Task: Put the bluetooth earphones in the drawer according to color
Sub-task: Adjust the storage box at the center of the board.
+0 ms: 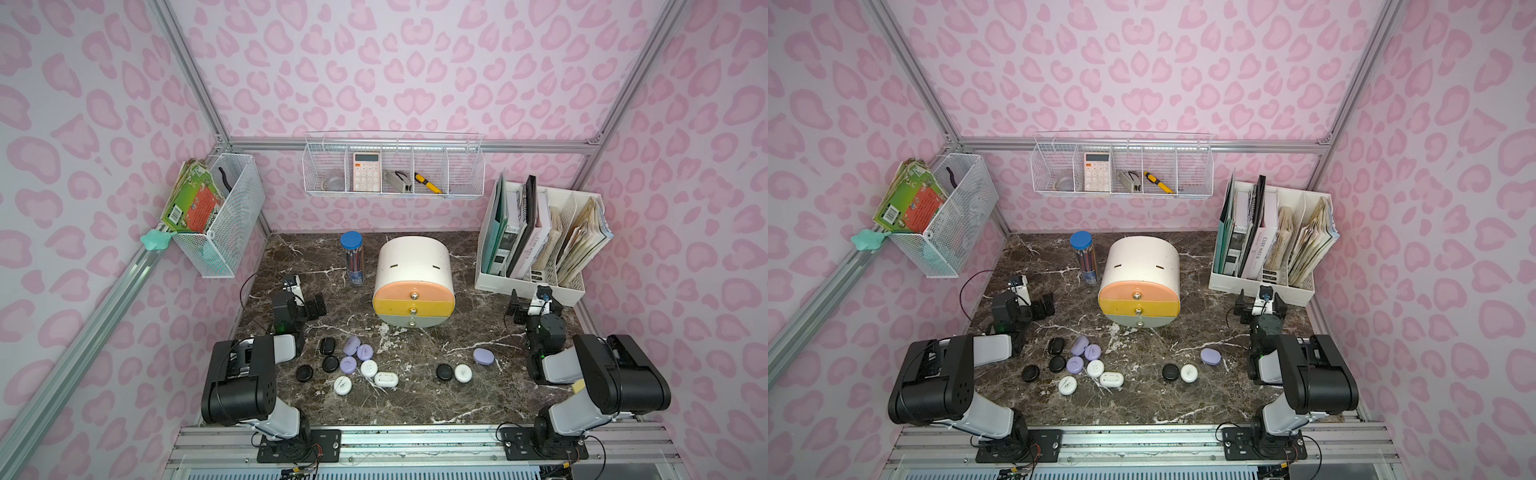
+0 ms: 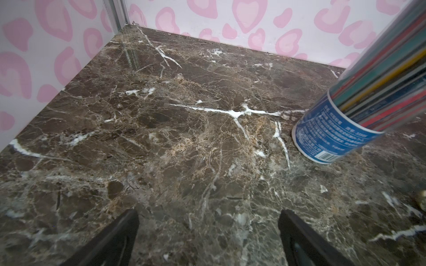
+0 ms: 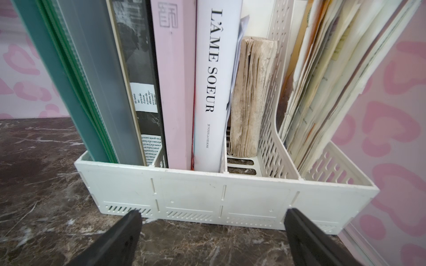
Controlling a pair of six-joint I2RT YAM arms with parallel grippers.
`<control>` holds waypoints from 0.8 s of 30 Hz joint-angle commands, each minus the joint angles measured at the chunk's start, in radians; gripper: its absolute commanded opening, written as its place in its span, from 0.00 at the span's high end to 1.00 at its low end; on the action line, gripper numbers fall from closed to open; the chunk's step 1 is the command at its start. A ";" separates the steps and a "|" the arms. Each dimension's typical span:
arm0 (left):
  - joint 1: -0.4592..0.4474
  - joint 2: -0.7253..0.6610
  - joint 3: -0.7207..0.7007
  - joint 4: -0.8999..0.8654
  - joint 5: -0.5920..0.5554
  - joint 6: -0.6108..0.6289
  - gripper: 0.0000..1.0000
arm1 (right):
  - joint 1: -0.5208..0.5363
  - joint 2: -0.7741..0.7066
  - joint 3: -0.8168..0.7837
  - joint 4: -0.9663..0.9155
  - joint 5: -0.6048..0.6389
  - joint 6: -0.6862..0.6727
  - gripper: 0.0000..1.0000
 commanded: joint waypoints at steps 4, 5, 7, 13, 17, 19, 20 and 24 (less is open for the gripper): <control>0.000 -0.005 0.000 0.017 -0.001 0.001 0.01 | 0.001 -0.001 0.000 0.023 0.002 0.002 0.01; 0.000 -0.005 -0.001 0.017 -0.001 0.001 0.01 | 0.001 -0.001 0.000 0.024 0.002 0.002 0.01; -0.001 -0.005 -0.001 0.017 -0.001 0.000 0.01 | 0.001 -0.001 0.001 0.023 0.002 0.002 0.01; 0.001 -0.004 0.000 0.017 -0.001 -0.001 0.01 | 0.001 -0.001 -0.001 0.023 0.002 0.002 0.01; 0.000 -0.013 -0.014 0.040 0.027 0.020 0.01 | 0.008 -0.008 -0.027 0.066 -0.135 -0.061 0.01; -0.013 -0.050 -0.009 0.009 0.034 0.045 0.01 | 0.034 -0.046 -0.091 0.161 -0.098 -0.083 0.01; -0.027 -0.079 0.005 -0.051 -0.013 0.036 0.01 | 0.050 -0.084 -0.119 0.185 -0.046 -0.083 0.01; -0.060 -0.193 0.068 -0.250 -0.054 0.029 0.01 | 0.136 -0.291 -0.176 0.125 -0.010 -0.172 0.01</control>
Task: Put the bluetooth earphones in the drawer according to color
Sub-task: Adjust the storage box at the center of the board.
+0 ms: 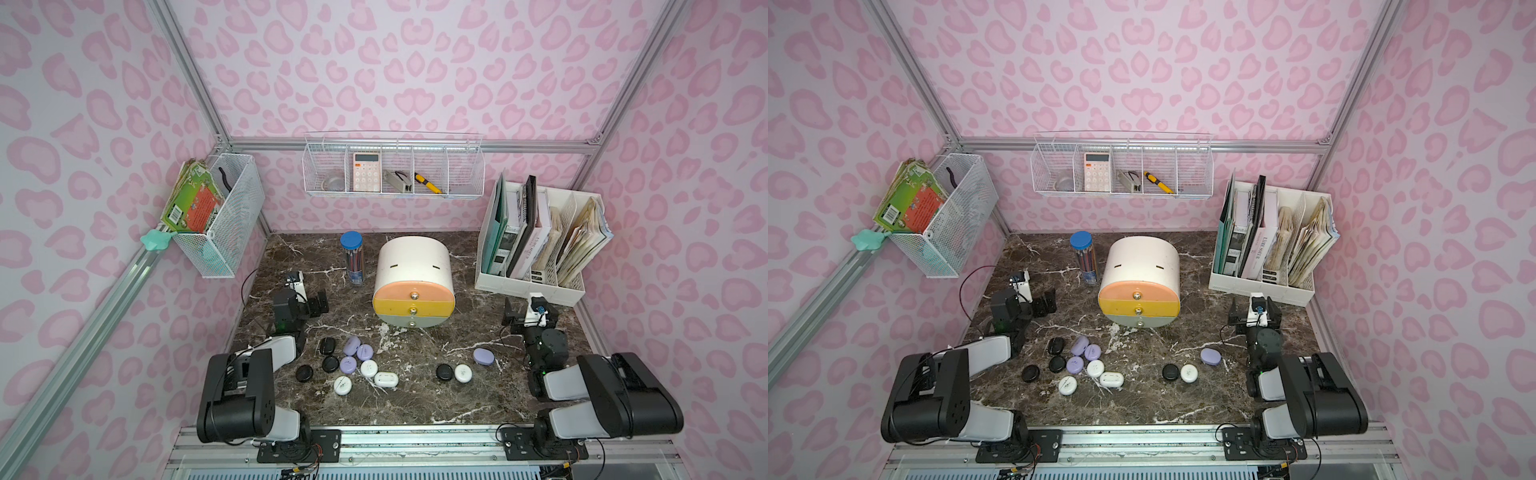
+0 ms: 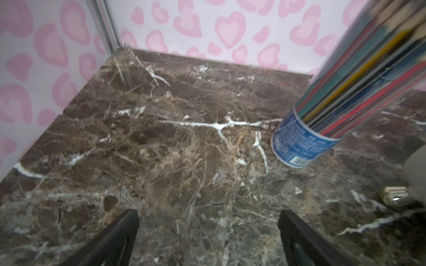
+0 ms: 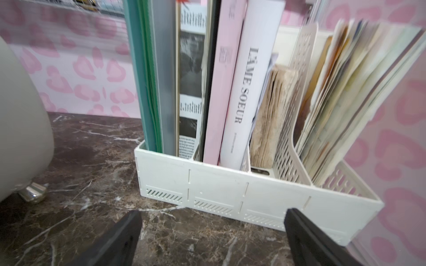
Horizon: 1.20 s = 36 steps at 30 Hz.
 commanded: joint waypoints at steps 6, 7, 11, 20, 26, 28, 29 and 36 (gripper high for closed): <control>-0.024 -0.160 0.162 -0.380 0.130 -0.129 0.01 | 0.113 -0.437 0.067 -0.358 -0.003 0.100 0.01; -0.031 -0.176 0.169 -0.393 0.167 -0.148 0.01 | 0.114 -0.491 0.103 -0.467 -0.024 0.152 0.01; -0.052 -0.254 0.160 -0.414 0.287 -0.251 0.01 | 0.114 -0.633 0.205 -0.768 -0.046 0.322 0.01; -0.056 -0.389 0.194 -0.629 0.423 -0.362 0.01 | 0.008 -0.727 0.290 -1.002 -0.304 0.577 0.01; -0.056 -0.378 0.103 -0.421 0.615 -0.396 0.01 | -0.127 -0.530 0.351 -0.913 -0.646 0.762 0.01; -0.056 -0.334 0.081 -0.338 0.638 -0.463 0.01 | -0.120 -0.441 0.382 -0.891 -0.724 0.771 0.05; -0.054 -0.296 0.078 -0.290 0.673 -0.489 0.01 | -0.113 -0.399 0.394 -0.878 -0.753 0.779 0.07; -0.055 -0.121 0.118 -0.270 0.666 -0.575 0.01 | 0.052 -0.206 0.548 -0.985 -0.761 0.684 0.13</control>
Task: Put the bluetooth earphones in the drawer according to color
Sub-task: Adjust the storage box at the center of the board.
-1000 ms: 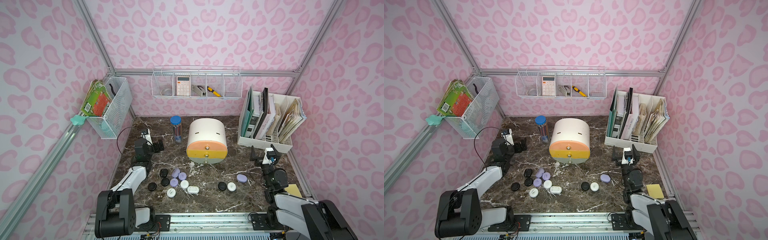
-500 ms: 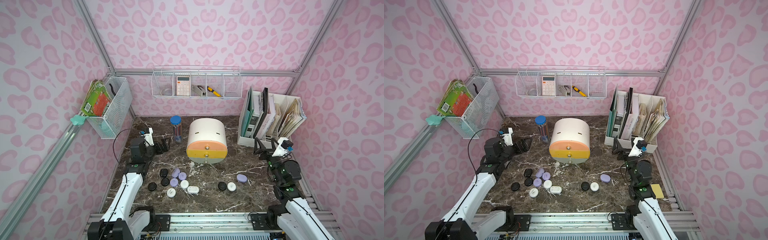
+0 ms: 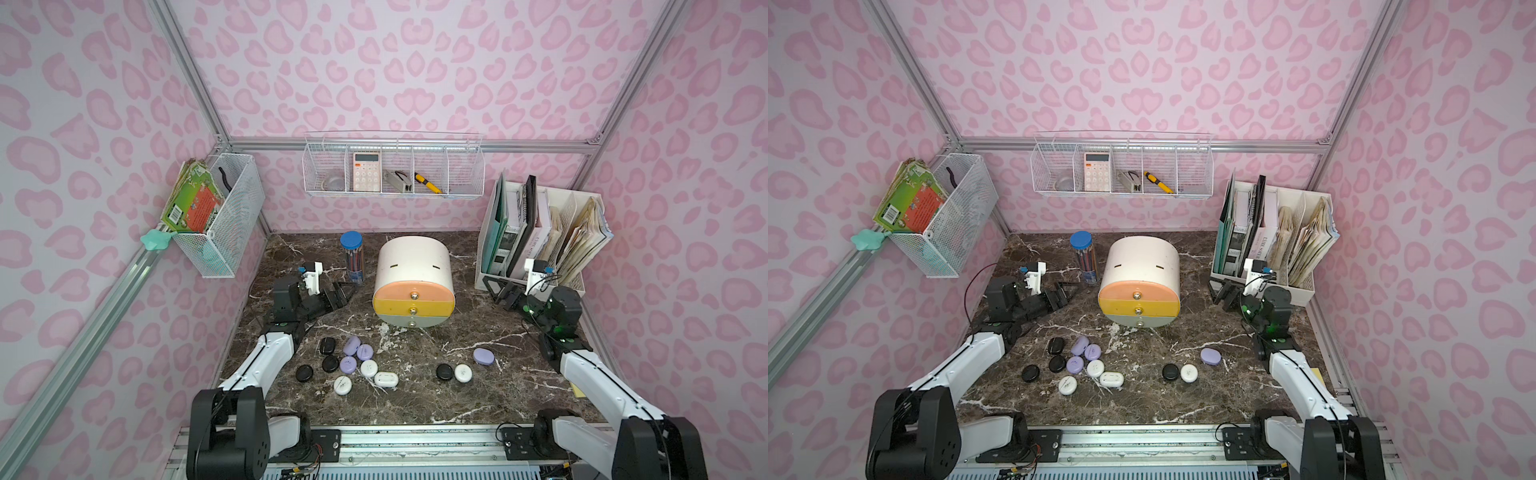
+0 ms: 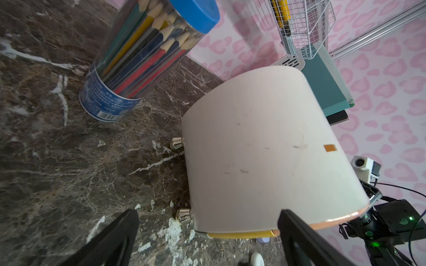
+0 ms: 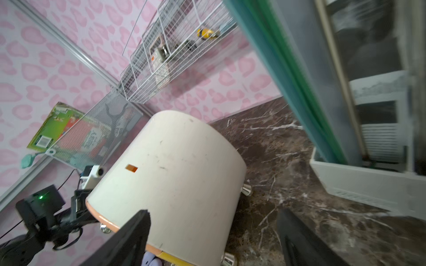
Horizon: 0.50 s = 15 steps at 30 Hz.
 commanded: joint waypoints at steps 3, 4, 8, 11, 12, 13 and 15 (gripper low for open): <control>0.000 -0.054 -0.016 -0.016 -0.090 -0.016 0.01 | 0.104 0.091 0.103 -0.072 -0.029 -0.070 0.16; -0.001 -0.091 -0.025 -0.038 -0.123 -0.004 0.01 | 0.117 0.096 0.109 -0.073 -0.018 -0.077 0.15; -0.006 -0.270 -0.074 -0.119 -0.271 0.040 0.01 | 0.163 0.118 0.152 -0.145 0.032 -0.177 0.14; -0.008 -0.364 -0.107 -0.138 -0.333 0.035 0.01 | 0.196 0.116 0.159 -0.178 0.032 -0.260 0.10; -0.007 -0.377 -0.111 -0.141 -0.350 0.024 0.01 | 0.208 0.118 0.161 -0.188 0.028 -0.284 0.09; -0.008 -0.382 -0.114 -0.152 -0.379 -0.005 0.01 | 0.223 0.119 0.169 -0.207 0.028 -0.309 0.08; -0.006 -0.373 -0.118 -0.194 -0.434 -0.106 0.01 | 0.252 0.129 0.186 -0.248 0.040 -0.355 0.07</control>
